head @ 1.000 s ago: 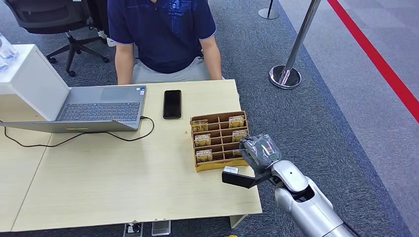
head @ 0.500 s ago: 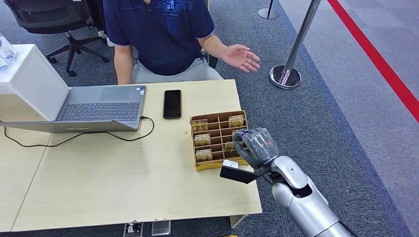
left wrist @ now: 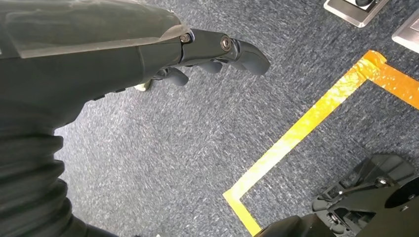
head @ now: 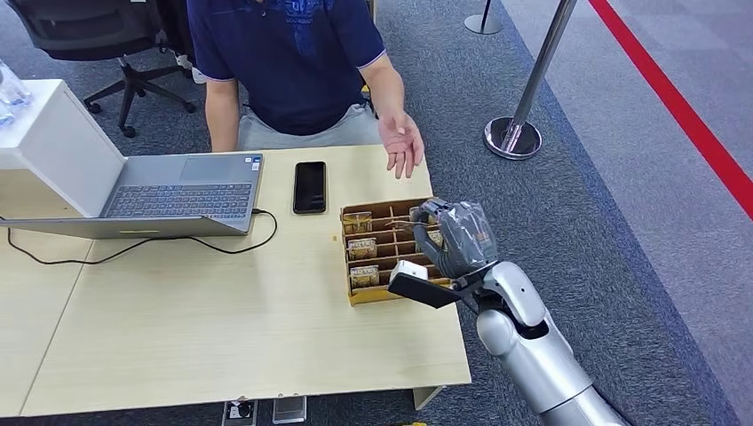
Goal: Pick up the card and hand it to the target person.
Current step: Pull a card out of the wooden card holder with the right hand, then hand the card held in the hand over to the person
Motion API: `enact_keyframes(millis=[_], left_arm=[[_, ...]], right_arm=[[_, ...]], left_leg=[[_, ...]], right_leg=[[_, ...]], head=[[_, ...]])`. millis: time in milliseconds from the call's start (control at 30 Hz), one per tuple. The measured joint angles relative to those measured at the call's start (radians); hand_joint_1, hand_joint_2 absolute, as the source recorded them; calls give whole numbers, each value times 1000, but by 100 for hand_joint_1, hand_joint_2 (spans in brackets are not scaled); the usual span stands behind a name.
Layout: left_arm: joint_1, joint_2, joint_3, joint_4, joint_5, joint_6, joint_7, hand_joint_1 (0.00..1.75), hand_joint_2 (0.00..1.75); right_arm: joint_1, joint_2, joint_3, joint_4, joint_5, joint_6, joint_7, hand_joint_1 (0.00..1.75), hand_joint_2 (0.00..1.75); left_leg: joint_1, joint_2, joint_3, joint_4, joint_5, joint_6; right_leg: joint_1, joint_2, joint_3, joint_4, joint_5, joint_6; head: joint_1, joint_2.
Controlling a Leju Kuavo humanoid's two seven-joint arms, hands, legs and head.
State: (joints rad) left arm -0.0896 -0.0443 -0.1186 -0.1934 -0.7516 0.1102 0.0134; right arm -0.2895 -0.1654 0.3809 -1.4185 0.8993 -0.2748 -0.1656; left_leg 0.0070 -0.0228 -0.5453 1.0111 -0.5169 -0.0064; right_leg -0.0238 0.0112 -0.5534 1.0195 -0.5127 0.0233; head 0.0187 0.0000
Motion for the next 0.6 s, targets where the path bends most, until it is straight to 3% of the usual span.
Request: enact_keyframes(millis=[300,600], left_arm=[[-10,-3,0,0,-36,-20,11,0,175],[-32,-12,0,0,-58,-37,22,0,175]], right_arm=[[-17,55,-41,22,-70,-65,-63,175,175],[-118,135,-47,179,-147,-84,-132,175,175]], left_leg=[[0,0,0,0,0,0],[0,0,0,0,1,0]], right_leg=[[0,0,0,0,0,0],[0,0,0,1,0,0]], head=[[0,0],[-1,0]])
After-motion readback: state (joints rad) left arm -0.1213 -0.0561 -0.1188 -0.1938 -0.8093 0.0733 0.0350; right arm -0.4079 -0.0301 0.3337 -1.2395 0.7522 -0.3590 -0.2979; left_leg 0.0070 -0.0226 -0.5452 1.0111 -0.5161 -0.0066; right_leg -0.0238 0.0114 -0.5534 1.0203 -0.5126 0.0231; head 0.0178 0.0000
